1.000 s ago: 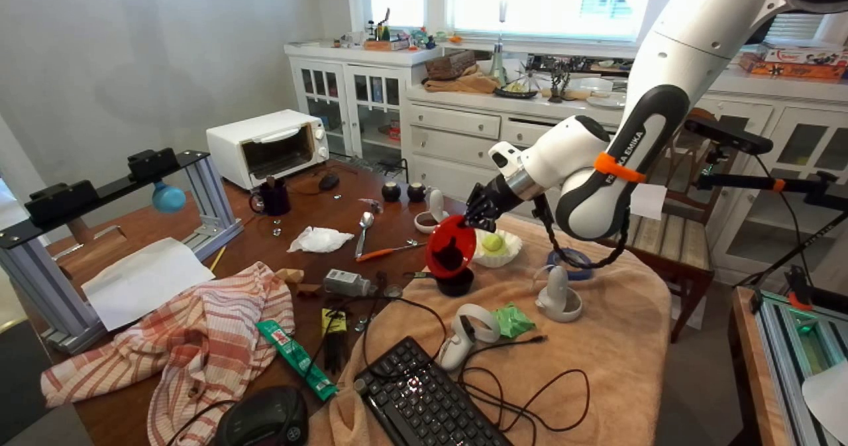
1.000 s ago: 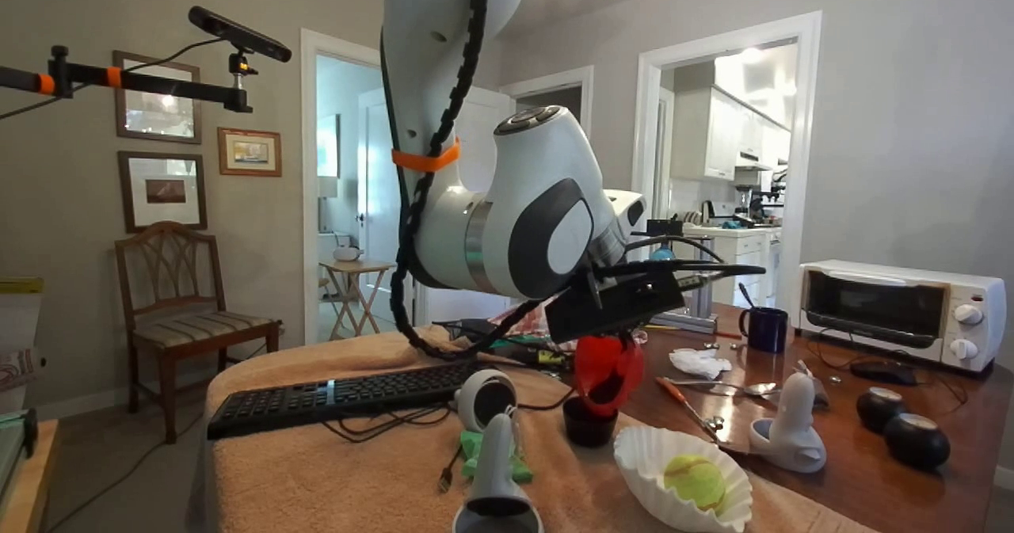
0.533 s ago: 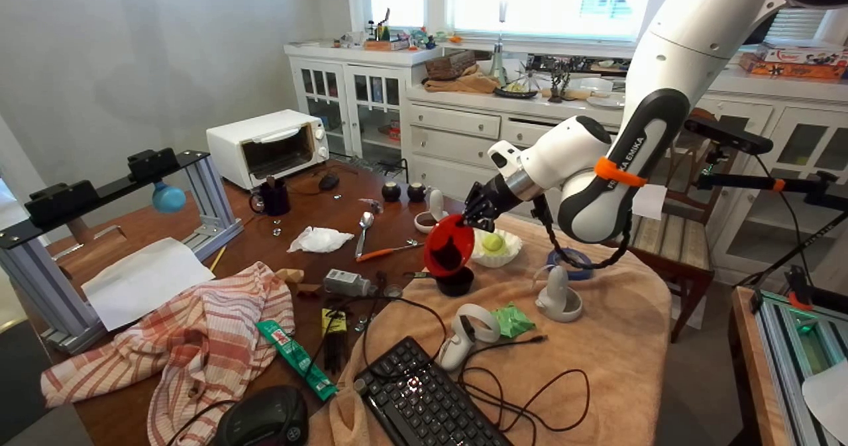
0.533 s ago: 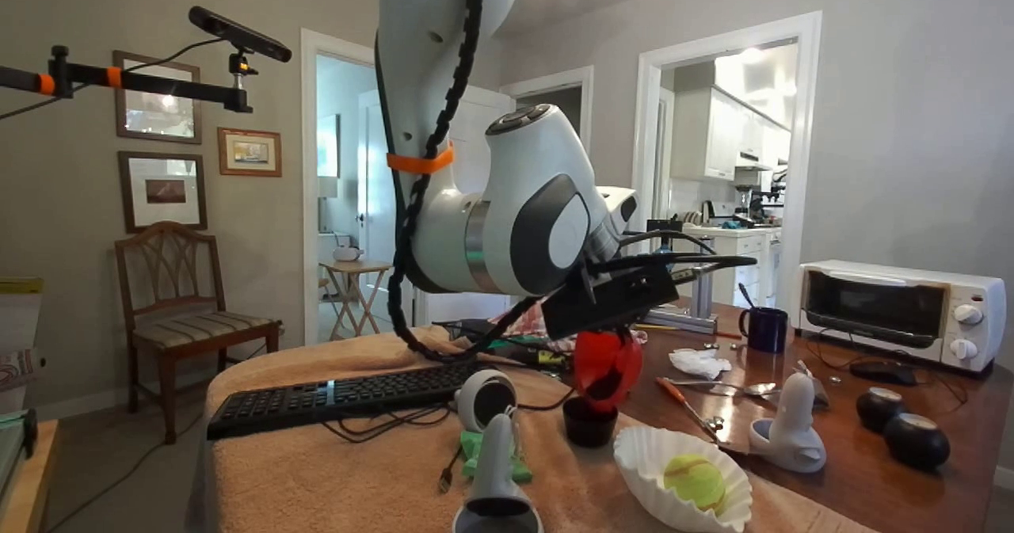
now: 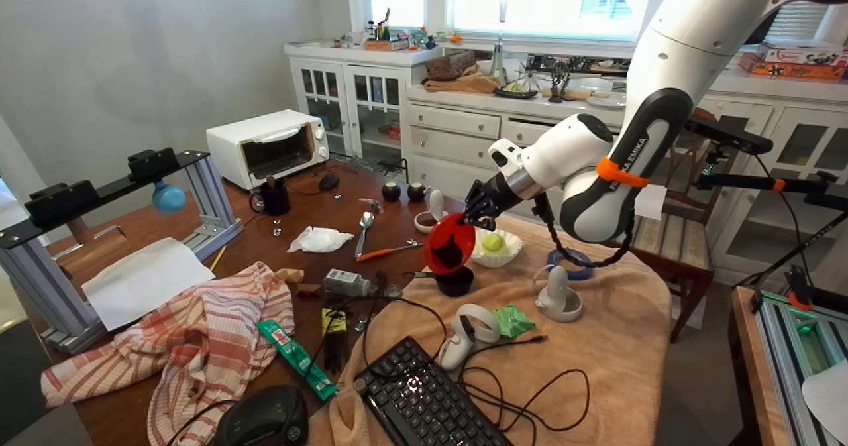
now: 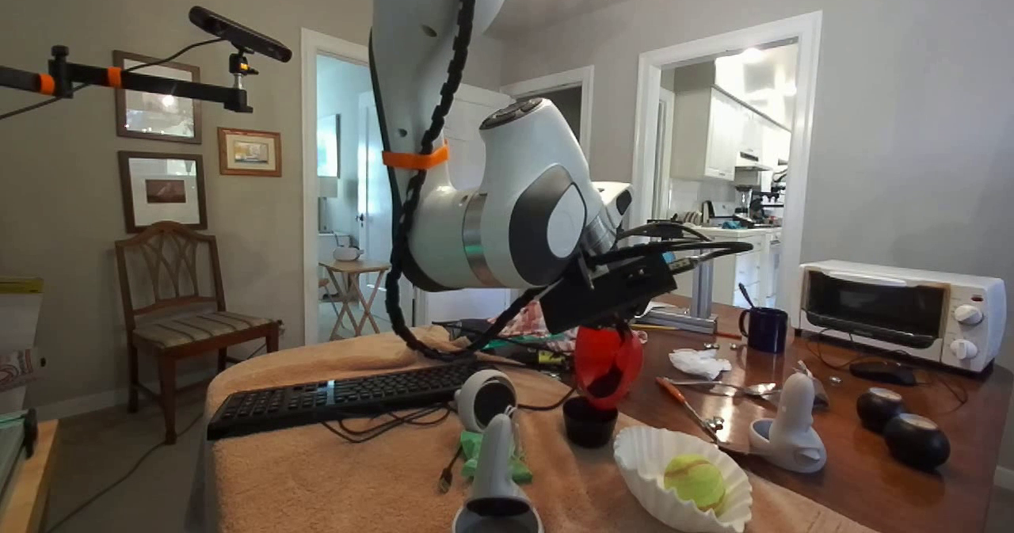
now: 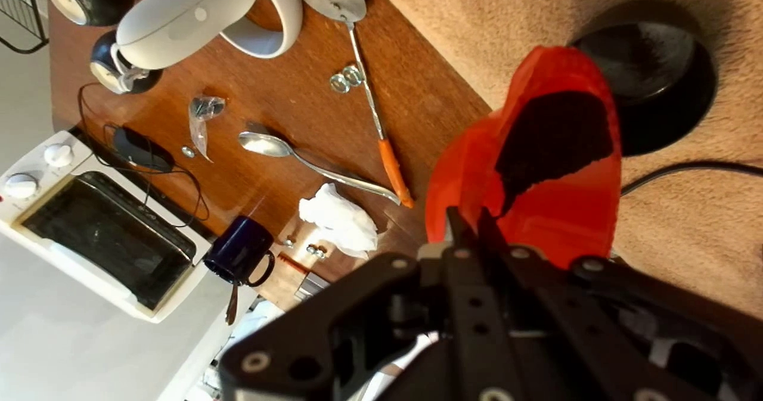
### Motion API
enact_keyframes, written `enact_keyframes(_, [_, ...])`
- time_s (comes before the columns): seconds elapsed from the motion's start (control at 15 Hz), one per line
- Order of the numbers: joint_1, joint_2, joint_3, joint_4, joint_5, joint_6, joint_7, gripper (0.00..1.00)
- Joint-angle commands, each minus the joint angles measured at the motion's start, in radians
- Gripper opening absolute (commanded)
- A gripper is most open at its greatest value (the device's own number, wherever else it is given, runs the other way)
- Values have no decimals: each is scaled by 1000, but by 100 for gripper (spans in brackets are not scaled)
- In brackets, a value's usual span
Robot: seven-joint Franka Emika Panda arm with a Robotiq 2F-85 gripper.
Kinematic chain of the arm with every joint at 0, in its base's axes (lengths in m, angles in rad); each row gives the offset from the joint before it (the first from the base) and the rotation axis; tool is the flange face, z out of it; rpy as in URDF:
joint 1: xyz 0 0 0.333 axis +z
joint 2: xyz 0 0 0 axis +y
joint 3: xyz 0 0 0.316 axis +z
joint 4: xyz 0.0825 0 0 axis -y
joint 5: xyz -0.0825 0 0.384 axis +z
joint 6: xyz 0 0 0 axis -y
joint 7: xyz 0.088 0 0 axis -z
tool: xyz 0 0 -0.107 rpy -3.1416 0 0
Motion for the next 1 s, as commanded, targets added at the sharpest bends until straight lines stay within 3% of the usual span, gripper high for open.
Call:
enact_keyframes(0.0, [53,-22,-51,-32,9,28,11,1])
enact_keyframes(0.47, [92,-22,-89,-41,27,52,4,1])
enact_keyframes(0.93, [80,-29,-75,-52,-5,38,17,1])
